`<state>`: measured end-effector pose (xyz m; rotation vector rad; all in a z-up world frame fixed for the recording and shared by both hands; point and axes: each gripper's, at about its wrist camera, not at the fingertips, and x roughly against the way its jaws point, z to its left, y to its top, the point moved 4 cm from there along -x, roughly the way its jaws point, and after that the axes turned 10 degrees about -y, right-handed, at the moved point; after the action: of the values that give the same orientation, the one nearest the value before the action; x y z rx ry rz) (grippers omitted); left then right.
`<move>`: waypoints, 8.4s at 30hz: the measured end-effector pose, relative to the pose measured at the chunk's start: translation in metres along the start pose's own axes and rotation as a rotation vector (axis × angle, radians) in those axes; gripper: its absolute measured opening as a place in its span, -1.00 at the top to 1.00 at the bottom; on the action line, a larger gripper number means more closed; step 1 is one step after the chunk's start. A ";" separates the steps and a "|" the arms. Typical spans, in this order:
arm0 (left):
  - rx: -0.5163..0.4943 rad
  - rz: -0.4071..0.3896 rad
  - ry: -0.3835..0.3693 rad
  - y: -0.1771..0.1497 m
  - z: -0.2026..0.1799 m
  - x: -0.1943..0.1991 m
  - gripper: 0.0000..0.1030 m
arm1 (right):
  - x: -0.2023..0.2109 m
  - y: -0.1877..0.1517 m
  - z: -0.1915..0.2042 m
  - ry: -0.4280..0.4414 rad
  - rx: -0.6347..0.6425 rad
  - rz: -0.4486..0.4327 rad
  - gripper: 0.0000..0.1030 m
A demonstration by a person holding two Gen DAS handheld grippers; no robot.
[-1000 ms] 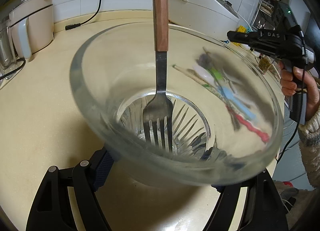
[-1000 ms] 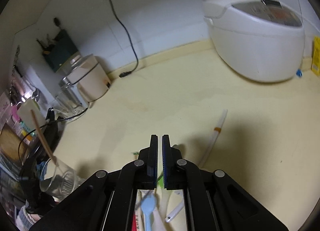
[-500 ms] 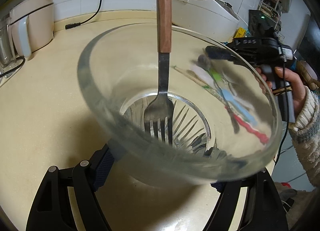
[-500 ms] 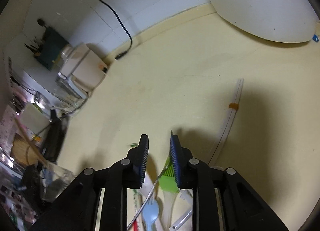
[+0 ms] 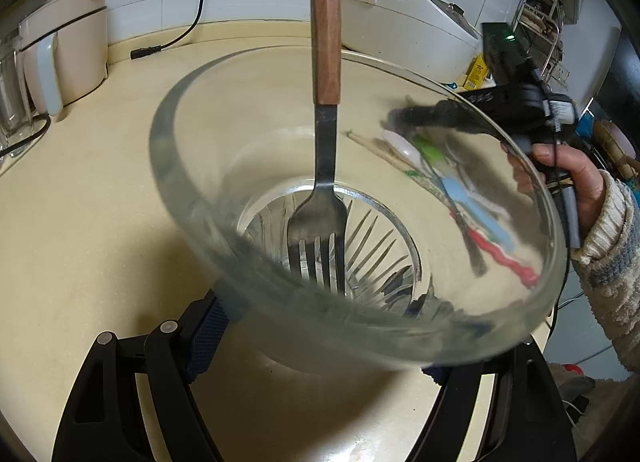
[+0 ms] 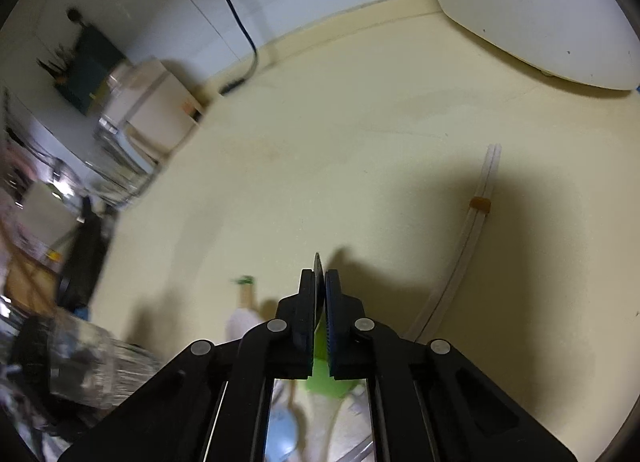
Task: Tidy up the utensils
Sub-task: 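Lower the right gripper onto the pile and close on the metal spoon, then lift the metal spoon with the right gripper and carry it toward the glass, then lower the metal spoon into the glass and open the right gripper, then move the right gripper back to the pile over the red plastic spoon, then close the right gripper on the red plastic spoon and lift it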
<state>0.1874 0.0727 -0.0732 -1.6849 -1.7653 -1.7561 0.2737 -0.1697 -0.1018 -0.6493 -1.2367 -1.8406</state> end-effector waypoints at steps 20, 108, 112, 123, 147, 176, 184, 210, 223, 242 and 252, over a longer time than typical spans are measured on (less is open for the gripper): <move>-0.011 0.006 0.018 -0.001 -0.006 -0.001 -0.60 | -0.017 0.003 0.015 -0.023 0.048 0.050 0.67; 0.001 0.000 0.004 -0.003 -0.007 0.000 -0.63 | 0.137 0.032 0.206 0.047 0.290 -0.547 0.88; -0.002 0.002 0.007 -0.004 -0.007 0.000 -0.63 | 0.135 0.016 0.213 0.015 0.338 -0.564 0.88; -0.007 0.005 0.015 -0.004 -0.010 0.000 -0.63 | 0.124 0.007 0.203 -0.005 0.336 -0.509 0.85; -0.014 0.008 0.024 -0.006 -0.012 0.001 -0.63 | 0.167 -0.025 0.036 0.110 -0.081 -0.363 0.56; -0.015 0.011 0.027 -0.005 -0.014 -0.001 -0.65 | 0.140 -0.162 0.020 -0.013 0.291 -0.085 0.55; -0.028 0.018 0.042 -0.006 -0.014 -0.002 -0.65 | 0.146 -0.199 0.034 -0.130 0.414 -0.167 0.48; -0.031 0.021 0.051 -0.006 -0.020 -0.005 -0.66 | 0.132 -0.216 0.047 -0.120 0.479 -0.342 0.38; -0.034 0.022 0.053 -0.006 -0.020 -0.006 -0.66 | 0.144 -0.209 0.042 -0.085 0.438 -0.297 0.50; -0.044 0.029 0.068 -0.007 -0.020 -0.006 -0.66 | 0.227 -0.143 0.086 0.052 0.457 -0.527 0.50; -0.044 0.029 0.070 -0.007 -0.022 -0.007 -0.67 | 0.193 -0.128 0.141 0.037 0.593 -0.418 0.50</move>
<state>0.1722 0.0540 -0.0759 -1.6359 -1.6771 -1.8312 0.0587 -0.0803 0.0371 -0.0259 -1.8857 -1.6529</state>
